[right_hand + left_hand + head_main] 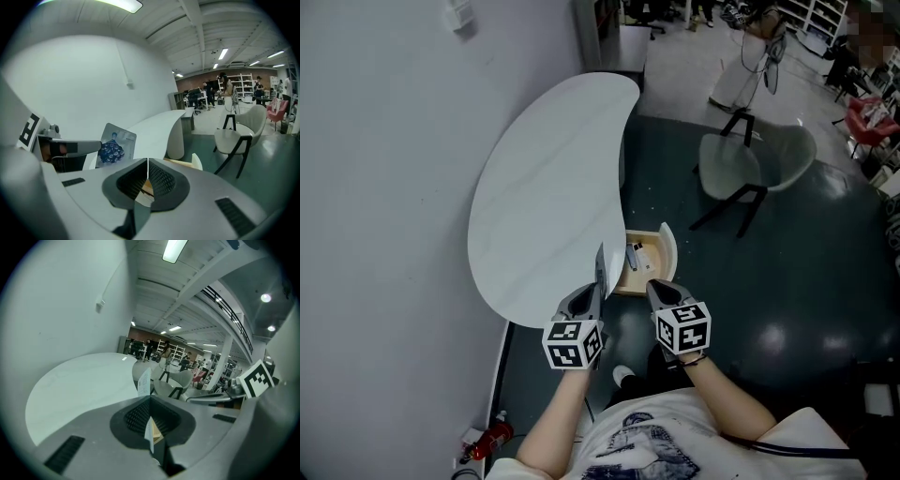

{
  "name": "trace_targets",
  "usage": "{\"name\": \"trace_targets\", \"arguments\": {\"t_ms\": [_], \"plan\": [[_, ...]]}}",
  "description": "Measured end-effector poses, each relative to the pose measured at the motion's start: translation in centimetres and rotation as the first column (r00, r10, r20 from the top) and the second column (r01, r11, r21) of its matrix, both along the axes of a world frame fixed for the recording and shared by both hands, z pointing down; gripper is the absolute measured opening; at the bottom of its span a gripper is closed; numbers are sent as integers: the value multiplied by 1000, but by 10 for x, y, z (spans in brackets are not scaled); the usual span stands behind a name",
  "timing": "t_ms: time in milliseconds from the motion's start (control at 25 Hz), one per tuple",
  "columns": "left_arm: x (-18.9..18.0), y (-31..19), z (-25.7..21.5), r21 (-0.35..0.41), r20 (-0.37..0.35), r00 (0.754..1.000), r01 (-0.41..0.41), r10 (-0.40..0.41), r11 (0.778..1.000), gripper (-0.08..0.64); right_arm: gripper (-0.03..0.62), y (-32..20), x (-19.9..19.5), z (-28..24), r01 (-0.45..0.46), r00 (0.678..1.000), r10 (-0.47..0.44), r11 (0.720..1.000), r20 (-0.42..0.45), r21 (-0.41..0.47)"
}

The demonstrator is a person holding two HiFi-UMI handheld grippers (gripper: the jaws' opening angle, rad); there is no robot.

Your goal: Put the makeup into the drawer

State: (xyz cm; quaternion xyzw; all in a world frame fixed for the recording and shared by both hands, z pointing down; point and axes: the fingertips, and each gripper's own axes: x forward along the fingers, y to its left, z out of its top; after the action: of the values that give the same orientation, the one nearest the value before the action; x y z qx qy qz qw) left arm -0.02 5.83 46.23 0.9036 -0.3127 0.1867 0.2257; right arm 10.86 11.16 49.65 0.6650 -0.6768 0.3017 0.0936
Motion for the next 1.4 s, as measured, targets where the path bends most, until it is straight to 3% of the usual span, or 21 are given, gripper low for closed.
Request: {"name": "trace_targets", "arguments": {"t_ms": [320, 600, 1400], "plan": [[73, -10, 11, -19, 1, 996, -95, 95, 995, 35, 23, -3, 64, 13, -82, 997, 82, 996, 9, -24], [121, -22, 28, -43, 8, 992, -129, 129, 991, 35, 23, -8, 105, 25, -108, 994, 109, 993, 16, -49], [194, -37, 110, -152, 57, 991, -114, 123, 982, 35, 23, -36, 165, 74, -46, 997, 54, 990, 54, -130]]}}
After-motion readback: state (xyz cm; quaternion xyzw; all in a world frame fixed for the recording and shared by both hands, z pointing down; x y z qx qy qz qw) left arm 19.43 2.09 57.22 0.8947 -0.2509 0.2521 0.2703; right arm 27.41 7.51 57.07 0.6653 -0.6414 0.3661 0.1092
